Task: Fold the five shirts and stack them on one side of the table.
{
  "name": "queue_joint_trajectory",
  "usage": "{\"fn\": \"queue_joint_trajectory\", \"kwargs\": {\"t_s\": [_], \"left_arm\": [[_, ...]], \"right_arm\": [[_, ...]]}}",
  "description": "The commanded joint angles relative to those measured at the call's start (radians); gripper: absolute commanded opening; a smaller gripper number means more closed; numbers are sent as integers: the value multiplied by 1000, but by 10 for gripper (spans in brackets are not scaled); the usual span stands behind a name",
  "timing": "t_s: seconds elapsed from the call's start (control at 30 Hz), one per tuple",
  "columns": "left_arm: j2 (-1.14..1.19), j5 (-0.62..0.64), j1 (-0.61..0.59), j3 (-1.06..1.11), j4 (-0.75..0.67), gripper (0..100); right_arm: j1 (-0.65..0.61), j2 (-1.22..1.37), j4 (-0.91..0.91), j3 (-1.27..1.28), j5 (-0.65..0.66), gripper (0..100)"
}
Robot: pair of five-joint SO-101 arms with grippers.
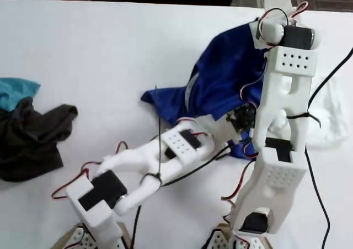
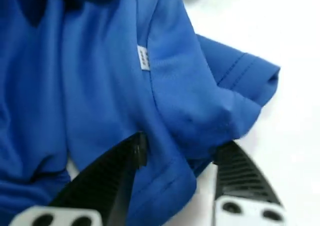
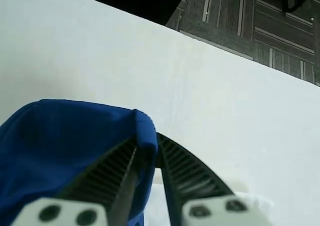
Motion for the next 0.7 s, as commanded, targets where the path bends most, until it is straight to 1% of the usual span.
{"fn": "queue_joint_trajectory", "kwargs": {"t_s": [0.0, 0.03, 0.07, 0.17, 0.3, 0.47, 0.53, 0.67], "left_arm": [[-3, 5, -25, -79, 92, 27], [-3, 5, -40, -81, 106, 16], [-3, 5, -58, -82, 121, 39], [-3, 5, -123, -84, 170, 24], [-12, 5, -229, -85, 267, 24], [-161, -6, -365, -85, 408, 24], [-267, -74, -411, -85, 457, 24], [-505, -221, -499, -85, 557, 24]], "right_arm": [[8, -12, -15, -43, -8, 21], [8, -12, -15, -43, -8, 21], [8, -12, -15, -43, -8, 21], [8, -12, -15, -43, -8, 21], [10, -5, -19, -43, -8, 21], [-5, -2, -21, -32, -17, 21], [-19, -2, -12, -32, -78, 21], [-42, -38, 64, -80, -253, 21]]}}
